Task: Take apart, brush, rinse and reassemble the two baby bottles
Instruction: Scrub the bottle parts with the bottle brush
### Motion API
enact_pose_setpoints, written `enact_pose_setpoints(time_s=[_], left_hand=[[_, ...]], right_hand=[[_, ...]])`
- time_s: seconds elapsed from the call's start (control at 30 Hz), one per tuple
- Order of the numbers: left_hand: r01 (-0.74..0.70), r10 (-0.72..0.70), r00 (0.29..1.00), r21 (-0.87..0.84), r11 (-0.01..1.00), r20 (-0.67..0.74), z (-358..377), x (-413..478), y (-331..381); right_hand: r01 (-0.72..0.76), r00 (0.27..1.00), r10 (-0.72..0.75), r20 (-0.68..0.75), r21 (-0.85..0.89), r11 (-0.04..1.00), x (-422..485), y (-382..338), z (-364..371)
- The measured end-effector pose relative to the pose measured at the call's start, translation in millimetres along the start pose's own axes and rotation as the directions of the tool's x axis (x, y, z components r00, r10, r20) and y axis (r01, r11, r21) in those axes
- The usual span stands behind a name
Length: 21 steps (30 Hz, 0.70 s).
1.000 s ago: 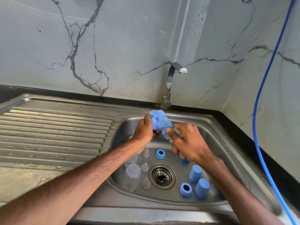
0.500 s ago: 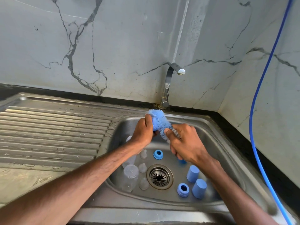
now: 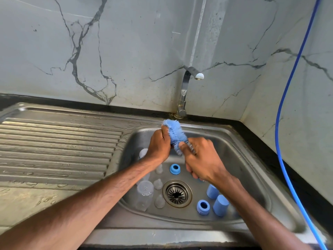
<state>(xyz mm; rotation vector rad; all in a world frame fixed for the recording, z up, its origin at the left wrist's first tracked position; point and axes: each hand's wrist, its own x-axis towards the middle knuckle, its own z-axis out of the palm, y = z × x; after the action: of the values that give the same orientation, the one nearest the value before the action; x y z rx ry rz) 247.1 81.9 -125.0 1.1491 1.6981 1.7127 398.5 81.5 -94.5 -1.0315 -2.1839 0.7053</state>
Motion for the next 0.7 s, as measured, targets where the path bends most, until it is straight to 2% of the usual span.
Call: enact_pose_setpoints(time_s=[0.1, 0.23, 0.3, 0.37, 0.47, 0.6, 0.7], left_hand=[[0.043, -0.038, 0.996, -0.062, 0.997, 0.080, 4, -4, 2], [0.016, -0.016, 1.000, -0.056, 0.998, -0.009, -1, 0, 3], [0.046, -0.043, 0.998, -0.094, 0.995, 0.037, -2, -1, 1], [0.028, -0.024, 0.998, -0.082, 0.996, 0.058, 0, -2, 2], [0.010, -0.011, 1.000, -0.075, 0.997, -0.013, -4, 2, 2], [-0.031, 0.031, 0.999, -0.005, 1.000, 0.042, -2, -1, 4], [-0.048, 0.048, 0.999, 0.031, 0.998, -0.024, -9, 3, 6]], right_hand=[[-0.071, 0.997, 0.071, -0.033, 0.003, 0.997, 6, 3, -6], [-0.031, 1.000, 0.031, 0.002, 0.053, 0.998, -2, -1, 1], [-0.056, 0.998, 0.056, -0.014, 0.034, 0.998, 2, -1, 0], [-0.064, 0.997, 0.065, -0.037, 0.038, 0.997, 3, 0, -1], [-0.029, 1.000, 0.029, 0.000, 0.064, 0.998, -1, -3, 3], [-0.082, 0.996, 0.083, -0.031, 0.032, 0.996, 3, -1, 0], [-0.024, 1.000, 0.024, 0.005, 0.065, 0.998, -2, -6, 6]])
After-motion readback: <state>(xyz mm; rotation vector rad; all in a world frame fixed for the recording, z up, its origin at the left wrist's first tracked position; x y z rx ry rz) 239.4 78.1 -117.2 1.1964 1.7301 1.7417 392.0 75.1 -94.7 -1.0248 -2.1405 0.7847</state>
